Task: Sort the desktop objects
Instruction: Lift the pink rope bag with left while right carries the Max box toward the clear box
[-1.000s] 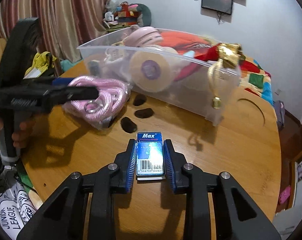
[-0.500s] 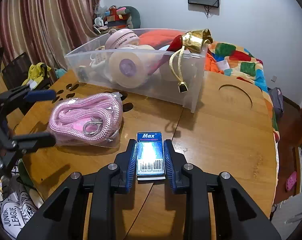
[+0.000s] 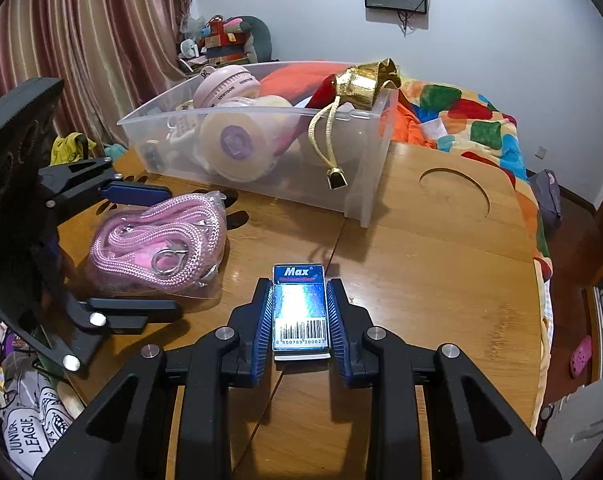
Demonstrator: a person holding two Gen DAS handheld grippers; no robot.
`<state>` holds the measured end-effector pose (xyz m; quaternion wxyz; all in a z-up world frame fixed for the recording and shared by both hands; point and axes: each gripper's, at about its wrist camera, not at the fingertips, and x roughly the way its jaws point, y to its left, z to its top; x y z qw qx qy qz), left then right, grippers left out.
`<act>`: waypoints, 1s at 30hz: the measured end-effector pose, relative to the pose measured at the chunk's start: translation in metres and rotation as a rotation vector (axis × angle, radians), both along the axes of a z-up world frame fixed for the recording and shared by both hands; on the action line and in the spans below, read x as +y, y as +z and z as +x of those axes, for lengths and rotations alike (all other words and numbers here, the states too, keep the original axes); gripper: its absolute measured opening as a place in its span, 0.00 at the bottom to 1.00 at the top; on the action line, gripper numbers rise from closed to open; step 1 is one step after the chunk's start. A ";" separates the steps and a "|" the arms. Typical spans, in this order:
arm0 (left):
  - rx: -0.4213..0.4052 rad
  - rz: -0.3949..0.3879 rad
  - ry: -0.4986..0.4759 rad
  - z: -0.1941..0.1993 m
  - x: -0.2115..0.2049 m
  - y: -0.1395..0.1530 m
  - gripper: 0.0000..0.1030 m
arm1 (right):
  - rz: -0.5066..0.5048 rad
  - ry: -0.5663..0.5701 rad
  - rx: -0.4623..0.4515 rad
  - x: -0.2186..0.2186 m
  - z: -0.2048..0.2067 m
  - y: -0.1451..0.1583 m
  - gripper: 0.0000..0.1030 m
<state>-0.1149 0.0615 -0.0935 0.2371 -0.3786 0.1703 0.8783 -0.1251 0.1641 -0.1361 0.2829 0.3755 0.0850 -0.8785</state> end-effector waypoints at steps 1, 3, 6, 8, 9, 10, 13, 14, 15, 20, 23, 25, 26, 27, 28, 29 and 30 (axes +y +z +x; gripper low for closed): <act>-0.007 0.005 0.005 -0.002 0.000 0.000 0.91 | 0.000 0.000 0.000 0.001 0.000 0.000 0.24; -0.013 0.013 0.026 -0.006 0.001 0.001 0.91 | 0.000 0.000 -0.002 0.001 -0.001 -0.001 0.24; -0.033 0.033 0.051 -0.010 0.001 0.001 0.91 | -0.001 0.002 -0.006 0.000 -0.002 -0.001 0.24; -0.048 0.051 0.077 -0.012 0.000 0.001 0.89 | -0.001 0.004 -0.005 0.000 -0.001 -0.001 0.24; -0.059 0.065 0.087 -0.013 -0.001 0.001 0.88 | -0.002 0.005 -0.004 -0.001 -0.001 0.000 0.24; -0.057 0.068 0.099 -0.013 -0.002 0.001 0.86 | -0.002 0.004 -0.004 -0.001 -0.001 0.000 0.24; -0.052 0.073 0.144 -0.011 -0.002 0.001 0.83 | -0.003 0.004 -0.001 -0.001 0.000 0.001 0.24; -0.050 0.074 0.156 -0.008 -0.003 0.001 0.80 | -0.002 0.004 -0.001 -0.002 0.001 0.001 0.24; -0.046 0.073 0.167 -0.006 -0.002 0.002 0.77 | -0.002 0.002 -0.001 -0.002 0.001 0.001 0.24; 0.005 0.025 0.192 0.005 0.006 0.003 0.62 | 0.007 0.003 0.010 -0.003 0.005 0.004 0.24; 0.034 -0.003 0.191 0.010 0.011 0.003 0.59 | 0.003 -0.003 0.015 -0.002 0.006 0.007 0.24; 0.046 -0.007 0.195 0.014 0.011 0.002 0.57 | -0.003 -0.006 0.016 -0.002 0.006 0.009 0.24; 0.052 -0.006 0.198 0.015 0.011 0.002 0.56 | -0.007 -0.008 0.017 -0.003 0.006 0.010 0.24; 0.058 -0.002 0.203 0.017 0.010 0.002 0.56 | -0.010 -0.008 0.019 -0.002 0.006 0.012 0.24; 0.062 0.006 0.207 0.019 0.008 0.003 0.56 | -0.012 -0.010 0.021 -0.003 0.007 0.013 0.24; 0.066 0.023 0.217 0.021 0.005 0.004 0.56 | -0.017 -0.010 0.026 -0.003 0.007 0.015 0.24; 0.068 0.036 0.223 0.021 0.003 0.005 0.56 | -0.021 -0.008 0.029 -0.003 0.008 0.017 0.24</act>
